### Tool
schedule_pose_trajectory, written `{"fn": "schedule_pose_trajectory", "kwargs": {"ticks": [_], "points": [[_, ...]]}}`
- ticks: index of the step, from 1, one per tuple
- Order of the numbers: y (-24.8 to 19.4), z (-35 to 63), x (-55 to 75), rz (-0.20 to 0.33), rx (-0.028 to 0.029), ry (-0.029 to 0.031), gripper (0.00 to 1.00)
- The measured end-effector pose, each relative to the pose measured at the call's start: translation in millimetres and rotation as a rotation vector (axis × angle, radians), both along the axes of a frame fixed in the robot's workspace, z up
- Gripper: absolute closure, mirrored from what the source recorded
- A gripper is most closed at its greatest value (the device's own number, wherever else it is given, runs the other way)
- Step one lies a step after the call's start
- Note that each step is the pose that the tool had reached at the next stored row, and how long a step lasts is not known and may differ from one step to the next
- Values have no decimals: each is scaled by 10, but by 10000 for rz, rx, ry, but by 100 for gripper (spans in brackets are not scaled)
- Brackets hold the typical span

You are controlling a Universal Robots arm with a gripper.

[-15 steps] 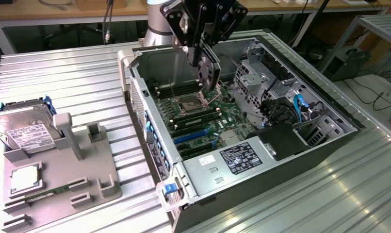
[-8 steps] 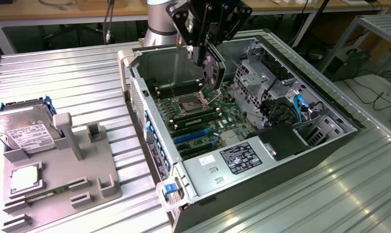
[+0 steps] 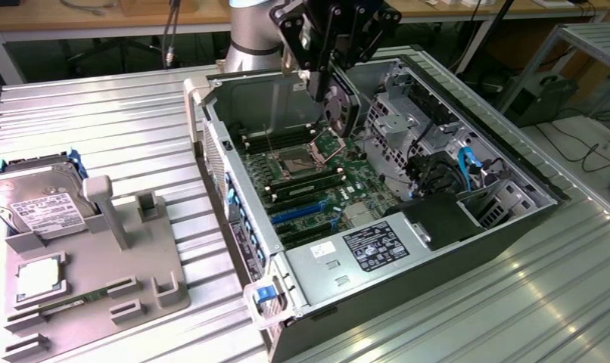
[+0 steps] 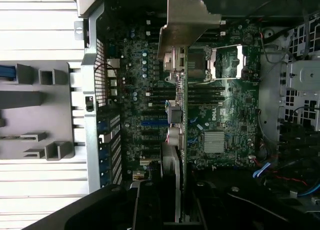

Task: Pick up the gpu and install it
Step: 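Pick up the gpu and move the gpu toward the slot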

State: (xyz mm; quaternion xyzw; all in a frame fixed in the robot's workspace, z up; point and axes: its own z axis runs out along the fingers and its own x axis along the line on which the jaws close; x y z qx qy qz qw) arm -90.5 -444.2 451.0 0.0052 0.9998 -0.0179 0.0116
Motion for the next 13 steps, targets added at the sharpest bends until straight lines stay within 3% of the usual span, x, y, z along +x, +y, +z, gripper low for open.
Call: {"fn": "schedule_pose_trajectory", "kwargs": {"ticks": [13], "points": [[0,0,171,0,1,0,72]]}}
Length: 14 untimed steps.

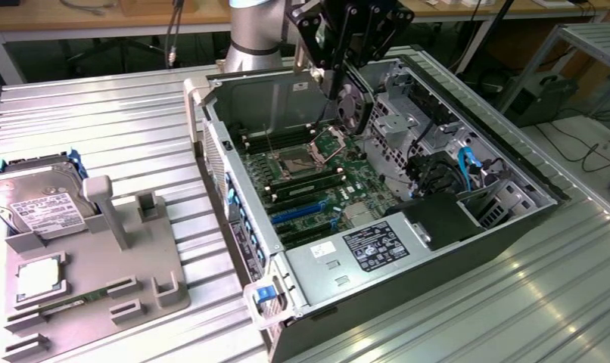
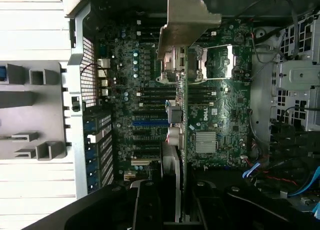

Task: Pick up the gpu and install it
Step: 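Pick up the gpu and move the gpu toward the slot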

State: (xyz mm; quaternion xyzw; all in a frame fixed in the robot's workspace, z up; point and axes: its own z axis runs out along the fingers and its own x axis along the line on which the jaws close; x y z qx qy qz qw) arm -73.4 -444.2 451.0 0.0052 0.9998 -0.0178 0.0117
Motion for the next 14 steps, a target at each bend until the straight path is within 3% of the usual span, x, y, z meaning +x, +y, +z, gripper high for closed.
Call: {"fn": "schedule_pose_trajectory", "kwargs": {"ticks": [14], "points": [[0,-1,184,0,0,0,72]]}}
